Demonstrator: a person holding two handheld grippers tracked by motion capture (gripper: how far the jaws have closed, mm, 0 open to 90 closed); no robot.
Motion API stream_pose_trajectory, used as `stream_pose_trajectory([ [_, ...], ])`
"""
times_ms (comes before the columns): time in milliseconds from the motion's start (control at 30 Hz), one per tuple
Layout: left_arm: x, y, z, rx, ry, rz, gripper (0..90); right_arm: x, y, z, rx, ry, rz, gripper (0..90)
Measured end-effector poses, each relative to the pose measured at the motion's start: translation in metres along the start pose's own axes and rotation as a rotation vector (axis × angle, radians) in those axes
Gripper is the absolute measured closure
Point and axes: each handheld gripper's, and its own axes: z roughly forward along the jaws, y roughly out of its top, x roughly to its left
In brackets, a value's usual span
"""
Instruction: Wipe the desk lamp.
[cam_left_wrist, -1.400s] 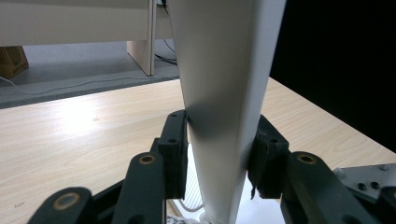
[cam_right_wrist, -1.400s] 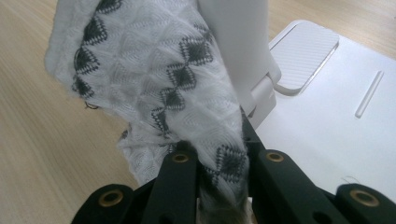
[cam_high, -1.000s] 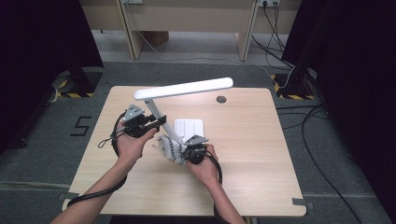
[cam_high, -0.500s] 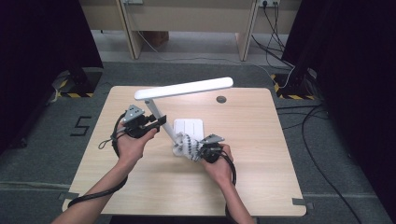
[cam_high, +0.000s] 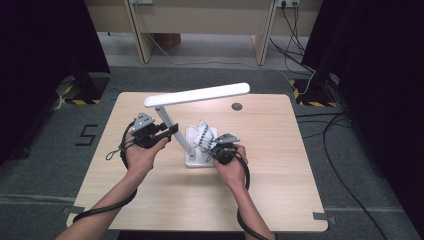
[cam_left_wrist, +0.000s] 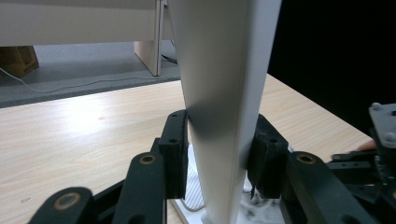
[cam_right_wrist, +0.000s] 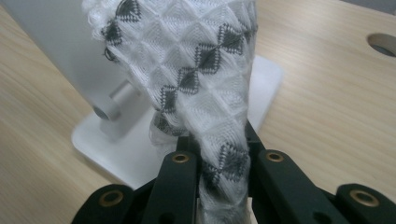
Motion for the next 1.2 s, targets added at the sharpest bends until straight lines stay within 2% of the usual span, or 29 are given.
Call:
stream_pose_trajectory([
  [100,0.000,0.000,0.000,0.000,-0.002,0.000,62.6,0.008,0.009,0.011,0.002,0.013,-0.006,82.5],
  [267,0.001,-0.001,0.000,-0.002,-0.004,0.002,62.6,0.017,0.014,0.025,0.018,0.031,0.007,82.5],
  [567,0.000,-0.001,0.000,-0.005,0.001,0.001,62.7,0.022,0.009,0.039,0.059,0.005,-0.020,82.6],
  [933,0.000,-0.002,-0.001,-0.012,0.002,-0.004,62.7,0.008,-0.003,0.036,0.087,-0.068,-0.028,82.9],
  [1200,-0.001,-0.002,-0.001,-0.013,0.005,-0.003,62.8,-0.008,-0.011,0.028,0.096,-0.111,-0.004,82.9],
])
